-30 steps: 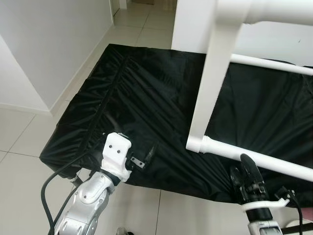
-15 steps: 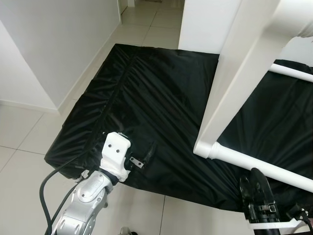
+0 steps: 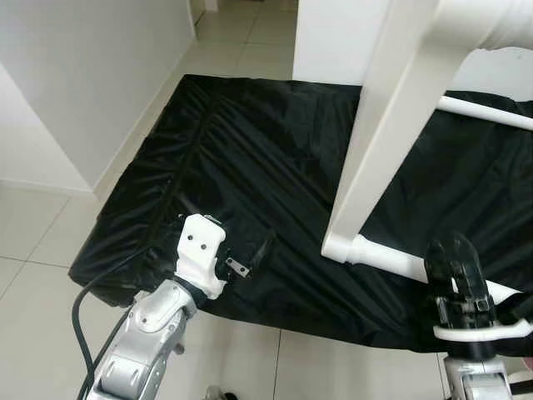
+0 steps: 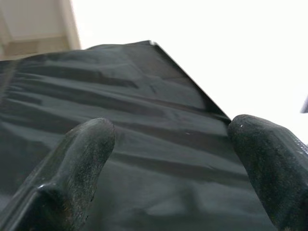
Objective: Building children table
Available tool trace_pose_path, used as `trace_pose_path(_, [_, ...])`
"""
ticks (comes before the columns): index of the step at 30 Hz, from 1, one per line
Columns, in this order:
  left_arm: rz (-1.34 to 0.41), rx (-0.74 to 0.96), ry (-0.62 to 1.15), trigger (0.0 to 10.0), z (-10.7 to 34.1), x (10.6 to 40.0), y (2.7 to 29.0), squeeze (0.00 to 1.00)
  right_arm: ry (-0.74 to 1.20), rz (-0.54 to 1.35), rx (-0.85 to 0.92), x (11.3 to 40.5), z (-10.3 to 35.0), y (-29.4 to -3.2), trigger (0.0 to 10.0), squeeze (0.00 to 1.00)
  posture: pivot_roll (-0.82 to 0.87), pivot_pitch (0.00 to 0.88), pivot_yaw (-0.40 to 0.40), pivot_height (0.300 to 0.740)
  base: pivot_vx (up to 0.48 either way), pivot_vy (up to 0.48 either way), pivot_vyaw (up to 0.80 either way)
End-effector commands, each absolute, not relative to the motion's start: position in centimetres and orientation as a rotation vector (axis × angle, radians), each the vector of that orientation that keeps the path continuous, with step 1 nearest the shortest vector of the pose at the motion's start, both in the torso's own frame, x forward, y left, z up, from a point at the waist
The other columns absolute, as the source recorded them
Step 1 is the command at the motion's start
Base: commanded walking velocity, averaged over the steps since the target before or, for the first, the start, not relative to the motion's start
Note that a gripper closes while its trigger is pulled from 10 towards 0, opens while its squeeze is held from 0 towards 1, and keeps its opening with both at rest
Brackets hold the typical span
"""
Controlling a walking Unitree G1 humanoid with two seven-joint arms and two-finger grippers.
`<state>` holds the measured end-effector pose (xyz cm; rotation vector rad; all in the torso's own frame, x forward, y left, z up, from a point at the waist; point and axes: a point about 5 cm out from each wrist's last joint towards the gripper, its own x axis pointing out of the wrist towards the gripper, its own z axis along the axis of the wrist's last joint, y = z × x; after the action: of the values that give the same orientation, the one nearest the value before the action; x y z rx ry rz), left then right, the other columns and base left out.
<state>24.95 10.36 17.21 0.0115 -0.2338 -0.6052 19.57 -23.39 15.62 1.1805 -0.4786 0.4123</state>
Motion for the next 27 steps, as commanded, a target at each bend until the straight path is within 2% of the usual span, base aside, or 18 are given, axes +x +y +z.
trace_pose_path(1, [-0.597, -0.002, -0.215, 10.0, 17.0, 25.1, 10.6, 0.0, -0.496, 0.375, 1.166, 19.5, 15.9, -23.8, 10.0, 0.0, -0.06, 0.127, 0.049, 0.74, 0.0, 0.0, 0.0])
trace_pose_path(5, [-0.554, -0.02, -0.237, 10.0, 17.8, 26.3, 11.6, 0.0, -0.491, 0.162, 1.046, 23.1, 17.3, -25.2, 10.0, 0.0, -0.05, 0.112, 0.028, 0.74, 0.0, 0.0, 0.0])
trace_pose_path(12, [-0.473, -0.068, -0.26, 10.0, 18.9, 27.8, 13.4, 0.0, -0.449, 0.085, 0.911, 26.1, 19.4, -24.2, 10.0, 0.0, -0.04, 0.099, 0.01, 0.74, 0.0, 0.0, 0.0])
trace_pose_path(16, [-0.46, -0.08, -0.262, 10.0, 19.0, 28.0, 13.7, 0.0, -0.446, 0.074, 0.883, 26.5, 19.7, -24.0, 10.0, 0.0, -0.04, 0.099, 0.01, 0.74, 0.0, 0.0, 0.0])
trace_pose_path(20, [-0.389, -0.098, -0.246, 10.0, 19.3, 29.2, 14.7, 0.0, -0.426, 0.005, 0.768, 27.7, 20.7, -23.4, 10.0, 0.0, -0.03, 0.096, 0.001, 0.74, 0.0, 0.0, 0.0])
trace_pose_path(24, [-0.375, -0.1, -0.244, 10.0, 19.3, 29.4, 14.9, 0.0, -0.424, -0.008, 0.753, 28.0, 20.8, -23.2, 10.0, 0.0, -0.03, 0.096, 0.001, 0.74, 0.0, 0.0, 0.0])
trace_pose_path(27, [-0.271, -0.093, -0.249, 10.0, 20.0, 30.8, 16.6, 0.0, -0.416, -0.098, 0.532, 28.0, 20.9, -23.1, 10.0, 0.0, -0.04, 0.096, -0.002, 0.74, 0.0, 0.0, 0.0])
